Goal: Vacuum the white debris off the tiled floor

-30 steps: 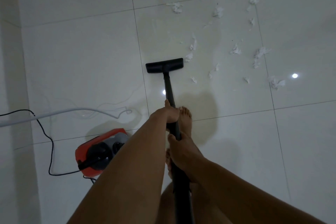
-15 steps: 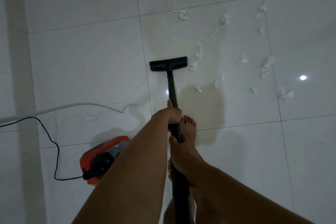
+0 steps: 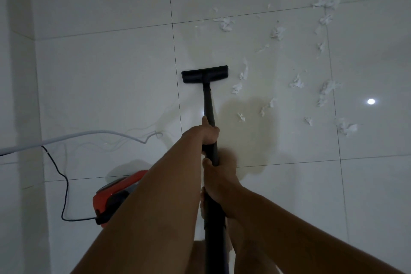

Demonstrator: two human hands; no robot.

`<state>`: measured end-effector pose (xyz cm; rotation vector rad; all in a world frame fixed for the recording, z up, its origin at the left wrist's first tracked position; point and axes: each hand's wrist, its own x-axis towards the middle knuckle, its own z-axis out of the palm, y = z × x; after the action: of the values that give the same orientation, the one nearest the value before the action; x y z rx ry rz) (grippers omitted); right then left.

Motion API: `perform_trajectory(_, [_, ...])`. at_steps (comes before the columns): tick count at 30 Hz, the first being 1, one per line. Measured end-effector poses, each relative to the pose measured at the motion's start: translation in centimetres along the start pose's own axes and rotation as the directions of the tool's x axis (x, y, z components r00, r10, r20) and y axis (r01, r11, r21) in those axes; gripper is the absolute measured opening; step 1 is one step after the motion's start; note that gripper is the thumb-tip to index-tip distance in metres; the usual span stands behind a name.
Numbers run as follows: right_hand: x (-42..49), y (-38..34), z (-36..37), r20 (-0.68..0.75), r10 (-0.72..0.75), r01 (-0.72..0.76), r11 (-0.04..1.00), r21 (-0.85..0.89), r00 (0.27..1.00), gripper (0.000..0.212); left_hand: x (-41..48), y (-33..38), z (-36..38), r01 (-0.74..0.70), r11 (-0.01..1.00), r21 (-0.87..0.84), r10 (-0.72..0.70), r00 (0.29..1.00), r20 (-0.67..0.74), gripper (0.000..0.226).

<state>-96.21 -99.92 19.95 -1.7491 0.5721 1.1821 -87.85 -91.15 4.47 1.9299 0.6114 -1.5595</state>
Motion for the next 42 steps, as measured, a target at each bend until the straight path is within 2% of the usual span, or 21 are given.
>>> perform_trajectory(2, [1.2,0.5,0.0,0.013,0.118,-0.119,0.990,0.070,0.993,0.032,0.2,0.8,-0.2,0.007,1.000,-0.001,-0.007,1.000,0.001,0.075])
perform_trajectory(4, [2.2,0.8,0.2,0.002,0.220,-0.213,0.943,0.256,0.976,0.029,0.2,1.4,-0.2,0.011,1.000,-0.010,-0.011,1.000,0.002,0.075])
perform_trajectory(10, [2.6,-0.1,-0.2,0.019,0.295,-0.280,0.881,0.381,0.955,0.023,0.3,2.0,-0.5,0.009,0.999,-0.043,-0.009,1.000,-0.009,0.073])
perform_trajectory(15, [3.0,-0.9,0.0,-0.064,0.265,-0.223,0.901,0.371,0.962,0.025,0.3,2.5,-1.3,-0.003,1.000,-0.023,0.002,0.999,-0.035,0.071])
perform_trajectory(18, [2.2,-1.3,-0.2,0.021,0.277,-0.261,0.874,0.409,0.961,0.020,-0.3,2.3,-1.4,-0.005,1.000,-0.017,0.005,1.000,-0.027,0.071])
perform_trajectory(29, [-1.3,0.7,0.3,0.034,0.162,-0.165,0.973,0.162,0.986,0.037,-3.4,-0.2,0.5,0.027,0.999,-0.026,-0.027,1.000,0.001,0.073])
perform_trajectory(35, [-2.2,0.5,0.0,-0.004,0.274,-0.268,0.944,0.191,0.962,0.029,-3.9,0.7,1.8,0.020,1.000,-0.018,-0.020,1.000,0.016,0.072])
perform_trajectory(36, [-1.9,0.4,-0.2,-0.046,0.276,-0.263,0.946,0.191,0.960,0.030,-3.8,1.0,1.8,0.022,1.000,-0.010,-0.022,1.000,0.017,0.073])
perform_trajectory(37, [-1.1,0.9,-0.2,-0.115,0.217,-0.201,0.970,0.138,0.969,0.037,-3.5,1.2,1.9,0.025,1.000,-0.001,-0.025,1.000,0.019,0.073])
perform_trajectory(39, [1.4,2.6,0.2,-0.210,0.099,-0.101,0.995,0.000,0.973,0.068,-3.0,1.7,1.9,0.031,0.999,0.017,-0.032,0.999,0.023,0.073])
perform_trajectory(40, [2.8,3.9,0.6,-0.218,0.104,-0.107,0.994,-0.005,0.970,0.082,-2.8,2.0,1.8,0.035,0.999,0.020,-0.035,0.999,0.022,0.073])
perform_trajectory(42, [3.5,4.1,0.7,-0.159,0.179,-0.179,0.984,0.013,0.971,0.090,-2.3,2.4,1.5,0.037,0.999,0.014,-0.038,0.999,0.020,0.073])
